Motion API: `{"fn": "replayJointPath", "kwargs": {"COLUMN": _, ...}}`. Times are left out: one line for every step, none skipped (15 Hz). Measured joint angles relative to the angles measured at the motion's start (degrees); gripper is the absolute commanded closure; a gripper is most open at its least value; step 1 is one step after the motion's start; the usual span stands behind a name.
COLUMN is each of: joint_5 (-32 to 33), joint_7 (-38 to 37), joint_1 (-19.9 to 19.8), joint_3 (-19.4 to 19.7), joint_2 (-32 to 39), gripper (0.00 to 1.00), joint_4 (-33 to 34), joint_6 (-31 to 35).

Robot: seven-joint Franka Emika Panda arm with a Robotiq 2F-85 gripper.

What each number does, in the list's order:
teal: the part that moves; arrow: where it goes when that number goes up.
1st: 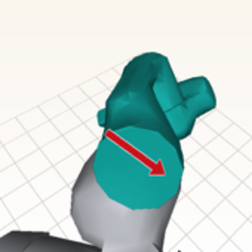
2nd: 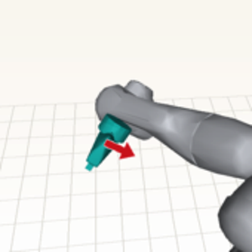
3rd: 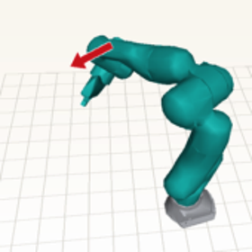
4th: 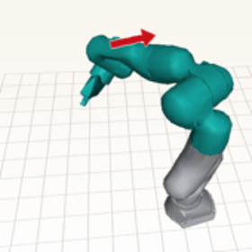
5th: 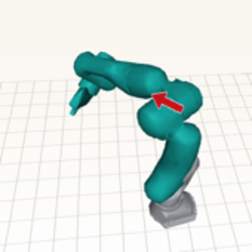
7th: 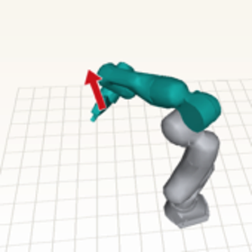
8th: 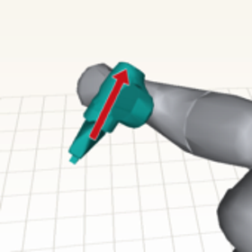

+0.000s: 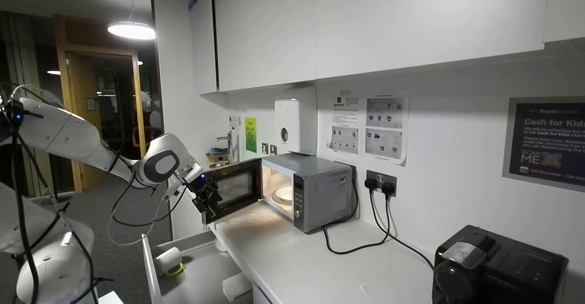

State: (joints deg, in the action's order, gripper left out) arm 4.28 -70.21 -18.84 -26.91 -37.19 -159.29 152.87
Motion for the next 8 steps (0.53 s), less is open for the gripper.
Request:
{"fn": "replayJointPath", "kwargs": {"joint_5": 1.86, "joint_7": -3.96, "joint_1": -2.05, "joint_3": -1.55, "joint_2": 0.63, "gripper": 0.00, "joint_4": 0.00, "joint_6": 1.96}}
{"fn": "replayJointPath", "kwargs": {"joint_5": 3.69, "joint_7": -7.97, "joint_1": -4.23, "joint_3": -3.26, "joint_2": 0.95, "gripper": 0.00, "joint_4": 0.01, "joint_6": 3.49}}
{"fn": "replayJointPath", "kwargs": {"joint_5": 5.36, "joint_7": -11.75, "joint_1": -6.30, "joint_3": -4.94, "joint_2": 1.02, "gripper": 0.00, "joint_4": 0.02, "joint_6": 4.70}}
{"fn": "replayJointPath", "kwargs": {"joint_5": 6.05, "joint_7": -12.72, "joint_1": -6.83, "joint_3": -5.44, "joint_2": 1.08, "gripper": 0.00, "joint_4": 0.02, "joint_6": 4.75}}
{"fn": "replayJointPath", "kwargs": {"joint_5": 6.05, "joint_7": -12.71, "joint_1": -6.48, "joint_3": -5.25, "joint_2": 1.15, "gripper": 0.00, "joint_4": 0.02, "joint_6": 4.71}}
{"fn": "replayJointPath", "kwargs": {"joint_5": 6.05, "joint_7": -12.71, "joint_1": -6.20, "joint_3": -5.06, "joint_2": 1.15, "gripper": 0.00, "joint_4": 0.03, "joint_6": 4.71}}
{"fn": "replayJointPath", "kwargs": {"joint_5": 6.05, "joint_7": -12.71, "joint_1": -5.99, "joint_3": -4.86, "joint_2": 1.15, "gripper": 0.00, "joint_4": 0.03, "joint_6": 4.70}}
{"fn": "replayJointPath", "kwargs": {"joint_5": 6.05, "joint_7": -12.70, "joint_1": -5.92, "joint_3": -4.74, "joint_2": 1.15, "gripper": 0.00, "joint_4": 0.02, "joint_6": 4.70}}
